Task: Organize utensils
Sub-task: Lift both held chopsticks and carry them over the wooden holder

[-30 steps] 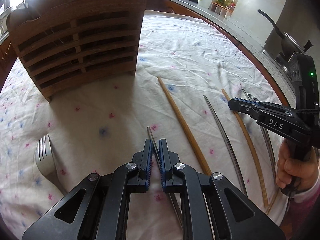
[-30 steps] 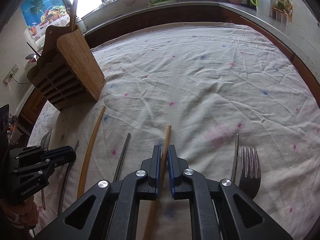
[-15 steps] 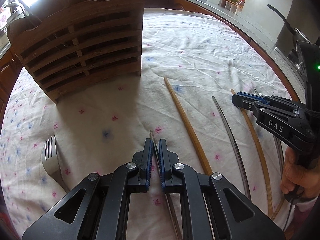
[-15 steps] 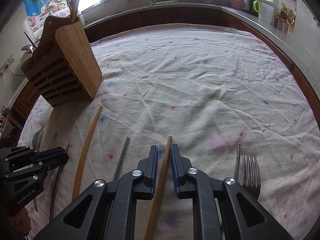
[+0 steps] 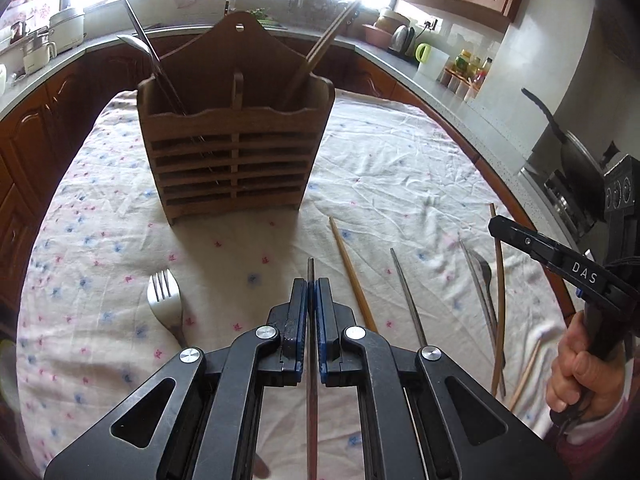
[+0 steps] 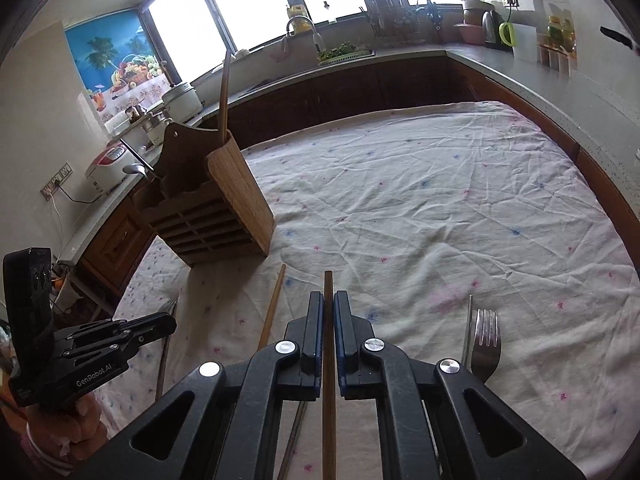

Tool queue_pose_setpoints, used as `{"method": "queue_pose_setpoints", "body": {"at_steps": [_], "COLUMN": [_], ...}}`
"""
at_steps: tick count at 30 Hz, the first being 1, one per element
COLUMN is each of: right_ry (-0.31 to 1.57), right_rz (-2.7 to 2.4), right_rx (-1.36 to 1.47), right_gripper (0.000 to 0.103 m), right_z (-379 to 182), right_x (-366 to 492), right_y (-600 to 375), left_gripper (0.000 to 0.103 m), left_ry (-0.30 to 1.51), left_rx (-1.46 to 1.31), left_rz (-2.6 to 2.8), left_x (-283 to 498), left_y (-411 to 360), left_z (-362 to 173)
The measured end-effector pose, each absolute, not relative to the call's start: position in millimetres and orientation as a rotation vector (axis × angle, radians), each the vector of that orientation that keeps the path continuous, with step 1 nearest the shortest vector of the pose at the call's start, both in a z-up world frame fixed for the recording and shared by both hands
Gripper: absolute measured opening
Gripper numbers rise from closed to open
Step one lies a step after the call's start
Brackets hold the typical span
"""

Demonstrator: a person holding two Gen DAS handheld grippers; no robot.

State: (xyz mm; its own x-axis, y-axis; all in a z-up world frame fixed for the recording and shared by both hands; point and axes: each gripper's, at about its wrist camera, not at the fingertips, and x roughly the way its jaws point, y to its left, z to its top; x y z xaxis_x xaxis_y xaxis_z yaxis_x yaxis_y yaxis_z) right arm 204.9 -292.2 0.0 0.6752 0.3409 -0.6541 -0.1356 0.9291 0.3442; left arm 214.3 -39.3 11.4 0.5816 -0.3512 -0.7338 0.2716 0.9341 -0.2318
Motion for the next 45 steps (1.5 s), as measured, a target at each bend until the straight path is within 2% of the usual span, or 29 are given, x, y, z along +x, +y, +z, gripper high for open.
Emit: {"method": "queue_pose_setpoints", "body": {"at_steps": [13,45], "right_ry": [0.577,0.446], "right_rz": [0.308,0.370], "right_rx": [0.276,0.275], "right_gripper": [0.005,0.005], "right_z": [80,126], "right_x": [174,205], "right_y": [-285,-255], "left_gripper": [0.003,0.003], "left_ry": [0.690,0.484], "left_rx": [-0.163,-0.208], "left_rz": [-0.357,-0.282], "left_x": [173,182], "left_y": [5,48], "left_z": [77,139]}}
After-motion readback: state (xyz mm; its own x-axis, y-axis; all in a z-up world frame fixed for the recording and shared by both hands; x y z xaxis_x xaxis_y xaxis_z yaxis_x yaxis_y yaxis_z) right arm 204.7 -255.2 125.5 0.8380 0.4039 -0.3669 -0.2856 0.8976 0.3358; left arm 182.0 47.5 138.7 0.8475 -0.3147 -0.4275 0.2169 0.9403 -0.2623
